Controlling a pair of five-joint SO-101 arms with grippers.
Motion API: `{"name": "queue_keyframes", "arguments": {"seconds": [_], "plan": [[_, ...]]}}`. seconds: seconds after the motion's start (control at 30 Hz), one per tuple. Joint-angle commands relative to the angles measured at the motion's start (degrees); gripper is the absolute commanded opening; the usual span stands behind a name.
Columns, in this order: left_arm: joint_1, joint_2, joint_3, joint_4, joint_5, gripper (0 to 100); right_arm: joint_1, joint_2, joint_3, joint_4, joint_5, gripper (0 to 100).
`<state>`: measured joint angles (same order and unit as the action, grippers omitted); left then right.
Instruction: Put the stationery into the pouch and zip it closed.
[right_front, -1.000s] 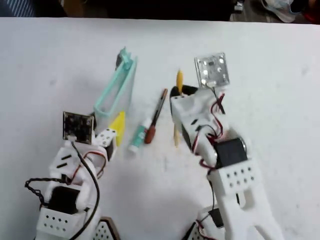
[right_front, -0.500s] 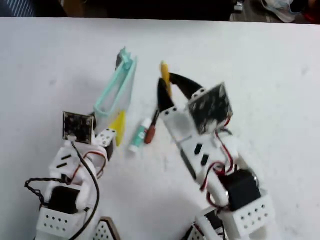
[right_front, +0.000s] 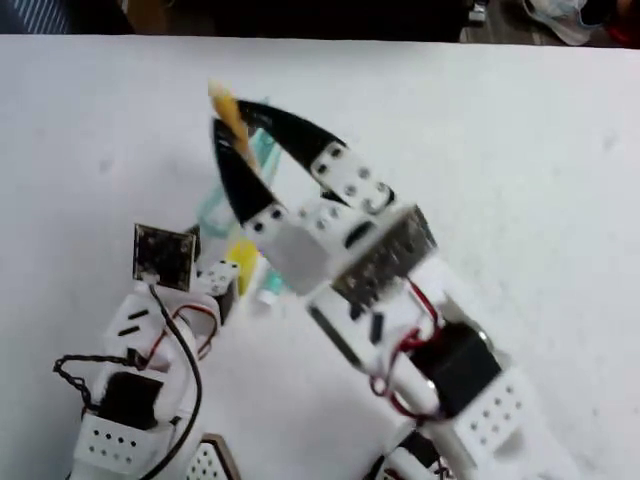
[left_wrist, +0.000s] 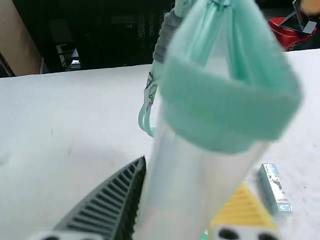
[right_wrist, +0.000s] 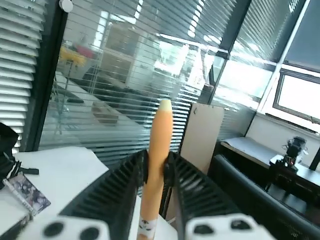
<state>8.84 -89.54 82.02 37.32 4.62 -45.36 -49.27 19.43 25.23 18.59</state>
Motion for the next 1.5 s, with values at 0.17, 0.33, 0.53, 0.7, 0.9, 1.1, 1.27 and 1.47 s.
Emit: {"name": "queue_keyframes", "arguments": {"seconds": [0.17, 0.33, 0.53, 0.7, 0.9, 1.1, 1.27, 1.47], "plan": [[0.7, -0.7, -2.2, 0.9, -0.6, 20, -0.5, 9.2, -8.6, -1.2, 0.8, 1.6], [0.7, -0.7, -2.2, 0.9, -0.6, 20, -0.2, 9.9, -4.0, -0.6, 0.8, 1.6], [0.7, -0.7, -2.2, 0.9, -0.6, 20, -0.2, 9.9, 0.0, -0.5, 0.8, 1.6], [0.0, -0.7, -2.3, 0.7, -0.6, 20, -0.2, 9.8, 0.0, 1.9, 0.8, 1.6], [-2.8, -0.7, -2.6, 0.4, -0.3, 20, -0.2, 10.2, 0.0, 5.2, 0.8, 1.6], [-2.7, -0.7, -2.6, 0.4, -0.3, 20, 2.9, 10.4, -0.2, 4.9, 0.9, 1.8], [-2.7, -0.7, -2.5, 0.4, -0.3, 20, 6.1, 11.0, 0.1, 4.8, 0.4, 1.8], [-2.7, -0.7, -2.4, 0.4, -0.3, 20, 5.9, 12.5, 0.0, 6.1, 0.4, 5.3]]}}
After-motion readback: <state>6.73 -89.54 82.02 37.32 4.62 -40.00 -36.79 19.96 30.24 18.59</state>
